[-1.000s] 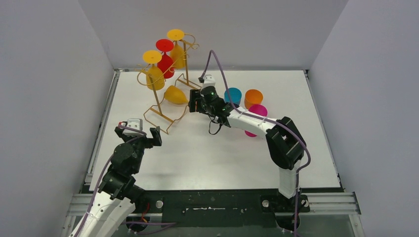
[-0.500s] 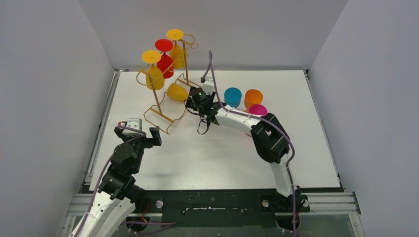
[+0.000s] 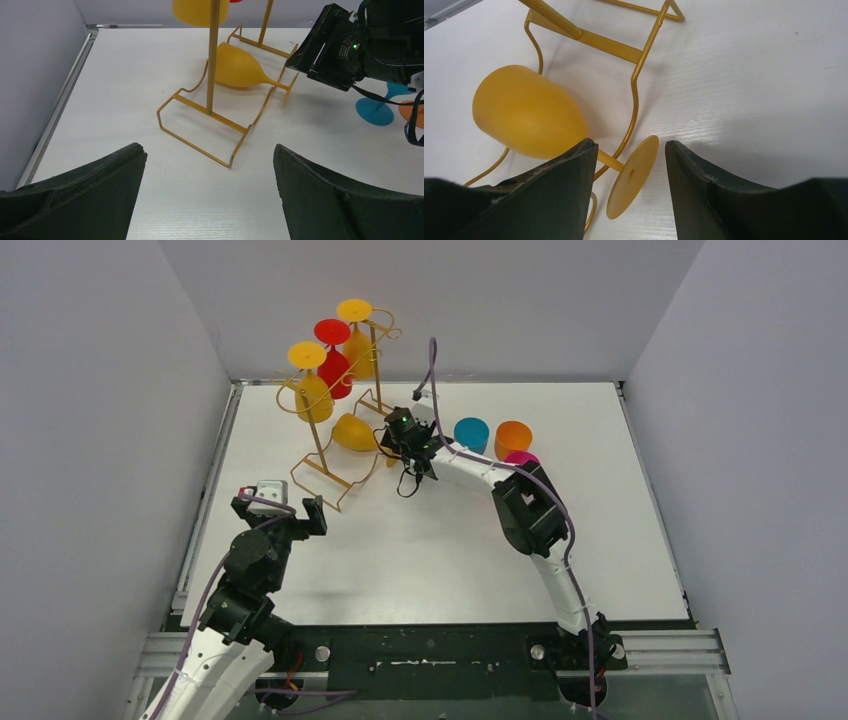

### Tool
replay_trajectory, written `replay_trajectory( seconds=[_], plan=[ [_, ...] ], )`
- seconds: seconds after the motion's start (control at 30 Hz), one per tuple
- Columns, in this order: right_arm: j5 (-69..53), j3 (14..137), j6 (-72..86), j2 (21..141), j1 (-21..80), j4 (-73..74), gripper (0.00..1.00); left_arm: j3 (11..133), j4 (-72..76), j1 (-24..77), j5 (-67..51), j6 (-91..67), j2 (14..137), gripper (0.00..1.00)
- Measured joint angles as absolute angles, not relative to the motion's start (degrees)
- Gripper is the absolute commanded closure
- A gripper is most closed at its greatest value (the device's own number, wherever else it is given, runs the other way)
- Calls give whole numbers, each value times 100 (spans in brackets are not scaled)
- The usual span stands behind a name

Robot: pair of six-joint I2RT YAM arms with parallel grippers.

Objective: Take the wine glass off the wine glass rack
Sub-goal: Pick up the wine glass at the center of the board.

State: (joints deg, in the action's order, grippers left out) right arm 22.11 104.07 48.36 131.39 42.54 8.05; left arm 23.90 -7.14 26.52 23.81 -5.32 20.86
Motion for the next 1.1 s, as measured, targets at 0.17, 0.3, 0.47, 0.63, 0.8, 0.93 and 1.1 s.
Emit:
replay_trajectory(
  seconds=[0.17, 0.3, 0.47, 0.63, 0.8, 0.93, 1.1],
  plan=[
    [2126, 10405, 4873, 13194, 4270, 847, 55, 2390, -714, 2652, 2381, -532, 2086, 3],
    [2005, 10403, 4875, 13192, 4283, 840, 59, 2390, -714, 2652, 2381, -530, 2086, 3],
    [1964, 10403, 4875, 13192, 4283, 836, 59, 2390, -714, 2652, 2379, -530, 2086, 3],
    [1968, 10403, 4873, 13192, 4283, 836, 60, 2390, -714, 2652, 2379, -530, 2086, 3],
    [1964, 10403, 4915, 13203, 4250, 838, 63, 2390, -714, 2652, 2379, -530, 2104, 3],
    [1955, 10403, 4960, 13225, 4200, 840, 69, 2390, -714, 2652, 2377, -530, 2121, 3],
    [1898, 10403, 5002, 13340, 4193, 829, 72, 2390, -714, 2652, 2375, -530, 2128, 3]
  ],
)
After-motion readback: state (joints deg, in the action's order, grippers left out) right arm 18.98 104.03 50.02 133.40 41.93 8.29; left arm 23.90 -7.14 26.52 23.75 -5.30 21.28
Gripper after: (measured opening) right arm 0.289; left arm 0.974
